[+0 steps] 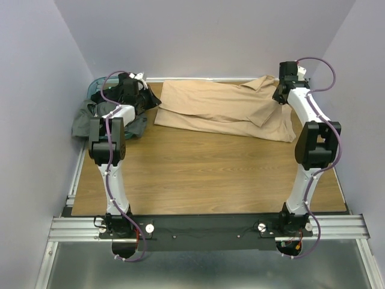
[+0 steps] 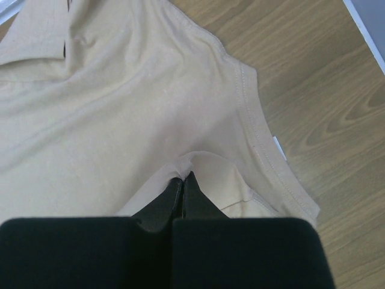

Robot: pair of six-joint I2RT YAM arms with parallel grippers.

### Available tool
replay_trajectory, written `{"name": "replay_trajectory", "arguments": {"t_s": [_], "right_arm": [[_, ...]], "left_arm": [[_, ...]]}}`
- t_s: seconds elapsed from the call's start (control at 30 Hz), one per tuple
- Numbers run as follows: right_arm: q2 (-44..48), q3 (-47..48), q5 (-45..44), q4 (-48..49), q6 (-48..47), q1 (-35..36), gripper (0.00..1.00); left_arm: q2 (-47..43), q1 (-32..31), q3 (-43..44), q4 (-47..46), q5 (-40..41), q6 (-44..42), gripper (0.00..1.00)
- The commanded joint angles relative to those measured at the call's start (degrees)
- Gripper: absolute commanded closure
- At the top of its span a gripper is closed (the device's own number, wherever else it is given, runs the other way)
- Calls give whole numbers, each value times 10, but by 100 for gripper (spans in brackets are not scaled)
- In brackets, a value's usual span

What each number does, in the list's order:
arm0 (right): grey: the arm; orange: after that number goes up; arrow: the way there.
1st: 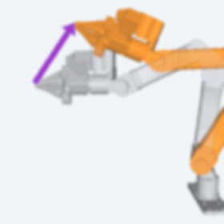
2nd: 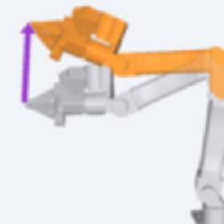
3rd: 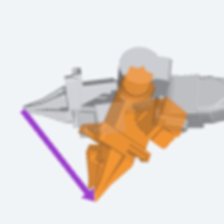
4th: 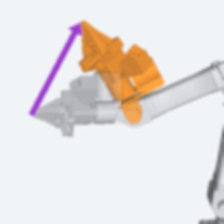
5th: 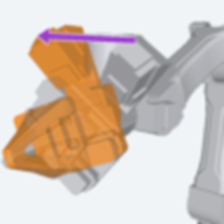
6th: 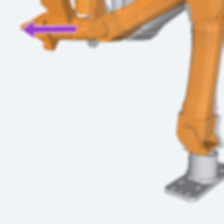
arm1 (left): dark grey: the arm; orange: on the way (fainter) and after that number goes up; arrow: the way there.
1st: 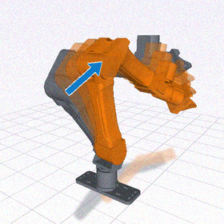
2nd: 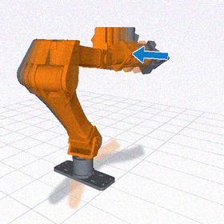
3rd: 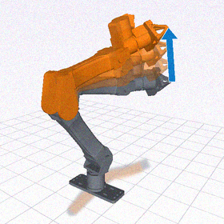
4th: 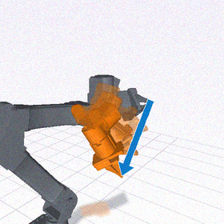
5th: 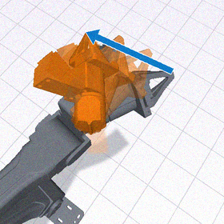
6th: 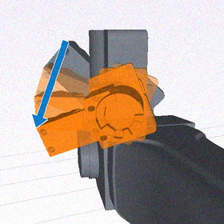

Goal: Fold and stack the t-shirts
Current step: Fold the tshirt

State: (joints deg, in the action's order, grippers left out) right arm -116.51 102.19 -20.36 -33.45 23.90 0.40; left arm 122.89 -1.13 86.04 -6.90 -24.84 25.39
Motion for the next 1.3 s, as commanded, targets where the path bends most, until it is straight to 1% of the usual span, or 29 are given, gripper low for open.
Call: {"name": "replay_trajectory", "arguments": {"t_s": [0.0, 0.03, 0.07, 0.1, 0.13, 0.17, 0.2, 0.23, 0.27, 0.37, 0.47, 0.53, 0.57, 0.6, 0.7, 0.73, 0.83, 1.07, 1.27], "right_arm": [[-39, 41, -8, 1, -10, -1, 100], [-44, 49, -6, 1, -11, -1, 99], [-50, 58, -4, 1, -14, -1, 97], [-56, 67, 0, 1, -17, -1, 90], [-64, 75, 5, 1, -21, -1, 80], [-68, 91, 6, 1, -23, -2, 50], [-70, 102, 8, 1, -29, -13, 27], [-68, 102, 8, 1, -32, -13, 27], [-66, 104, 8, 1, -32, -13, 16], [-42, 80, 10, 2, -34, -13, 8], [-13, 39, 34, 5, -32, -13, 7], [3, -18, 47, 14, -28, -13, 7], [18, -40, 59, 25, -22, -13, 7], [28, -88, 66, 34, -18, -13, 7], [58, -157, 89, 68, -8, -13, 7], [63, -193, 95, 77, -5, -14, 8], [69, -241, 96, 95, -4, -15, 10], [55, -282, 103, 126, -15, -31, 15], [63, -311, 98, 126, -18, -54, 15]], "left_arm": [[16, 4, 40, 16, -11, 1, 95], [16, 4, 46, 18, -9, 0, 85], [16, 4, 52, 20, -7, -1, 77], [14, 4, 56, 22, -3, -2, 62], [11, 4, 63, 23, 0, -2, 57], [3, 3, 66, 24, 4, -3, 54], [-6, 2, 69, 25, 5, -5, 50], [-6, 2, 70, 26, 8, -7, 49], [-18, -1, 70, 27, 11, -10, 46], [-41, -18, 61, 32, 32, -24, 43], [-56, -38, 38, 30, 44, -37, 42], [-57, -61, 18, 29, 50, -39, 42], [-55, -74, 11, 25, 46, -39, 42], [-52, -81, 5, 18, 44, -39, 42], [-35, -99, -15, 4, 29, -34, 42], [-27, -100, -24, 0, 23, -30, 42], [-19, -102, -48, -24, 4, -22, 42], [12, -98, -68, -39, 1, -28, 42], [21, -89, -91, -41, -1, -27, 42]]}}
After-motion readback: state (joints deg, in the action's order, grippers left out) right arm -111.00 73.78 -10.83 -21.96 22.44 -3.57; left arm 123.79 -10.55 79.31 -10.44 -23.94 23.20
